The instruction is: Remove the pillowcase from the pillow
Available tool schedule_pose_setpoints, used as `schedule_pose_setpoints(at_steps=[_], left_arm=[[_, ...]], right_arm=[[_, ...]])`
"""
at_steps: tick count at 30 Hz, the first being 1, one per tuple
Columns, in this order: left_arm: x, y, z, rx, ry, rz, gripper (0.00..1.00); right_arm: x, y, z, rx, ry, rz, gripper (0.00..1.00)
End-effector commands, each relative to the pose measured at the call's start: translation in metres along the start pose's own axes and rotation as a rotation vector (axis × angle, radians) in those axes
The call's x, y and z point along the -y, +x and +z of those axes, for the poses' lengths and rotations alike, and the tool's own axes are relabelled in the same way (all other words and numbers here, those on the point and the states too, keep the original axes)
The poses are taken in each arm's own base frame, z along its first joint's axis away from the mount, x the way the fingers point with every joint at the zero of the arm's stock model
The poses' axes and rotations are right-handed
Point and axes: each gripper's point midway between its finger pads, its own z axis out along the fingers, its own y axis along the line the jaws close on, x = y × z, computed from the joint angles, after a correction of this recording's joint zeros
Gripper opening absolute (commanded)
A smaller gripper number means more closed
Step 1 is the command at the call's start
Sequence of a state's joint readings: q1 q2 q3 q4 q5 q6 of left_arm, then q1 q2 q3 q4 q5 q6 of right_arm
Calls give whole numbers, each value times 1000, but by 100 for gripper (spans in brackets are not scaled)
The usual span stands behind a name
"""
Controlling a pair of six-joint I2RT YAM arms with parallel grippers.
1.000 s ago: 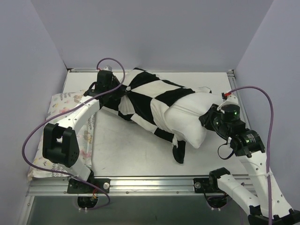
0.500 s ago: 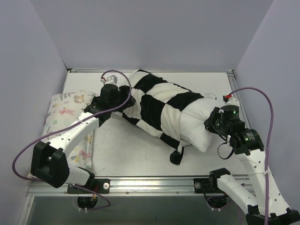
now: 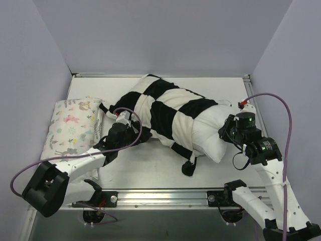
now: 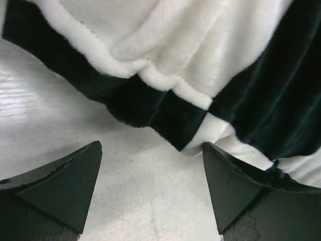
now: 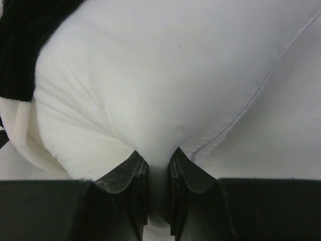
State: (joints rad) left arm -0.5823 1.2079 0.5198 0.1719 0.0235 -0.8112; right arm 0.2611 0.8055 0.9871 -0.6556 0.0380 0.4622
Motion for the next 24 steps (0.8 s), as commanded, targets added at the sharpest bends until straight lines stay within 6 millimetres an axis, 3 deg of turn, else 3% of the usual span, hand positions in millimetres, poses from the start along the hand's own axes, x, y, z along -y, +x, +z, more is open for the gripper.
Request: schedule_pose_setpoints(at_steps=[1, 6, 16, 22, 23, 24], left_arm=[[57, -33, -8, 169, 277, -42, 90], [80, -40, -12, 244, 394, -41, 90], [77, -35, 15, 215, 365, -84, 86], [77, -40, 22, 229, 349, -101, 67], [77, -43, 23, 237, 343, -101, 60], [76, -49, 24, 251, 339, -102, 44]], right_arm=[[0, -16, -1, 77, 3, 2, 0], [3, -15, -2, 82, 9, 4, 0], [2, -14, -3, 83, 5, 5, 0], [3, -14, -2, 78, 9, 0, 0], [2, -14, -2, 78, 8, 0, 0], [2, -14, -1, 76, 9, 0, 0]])
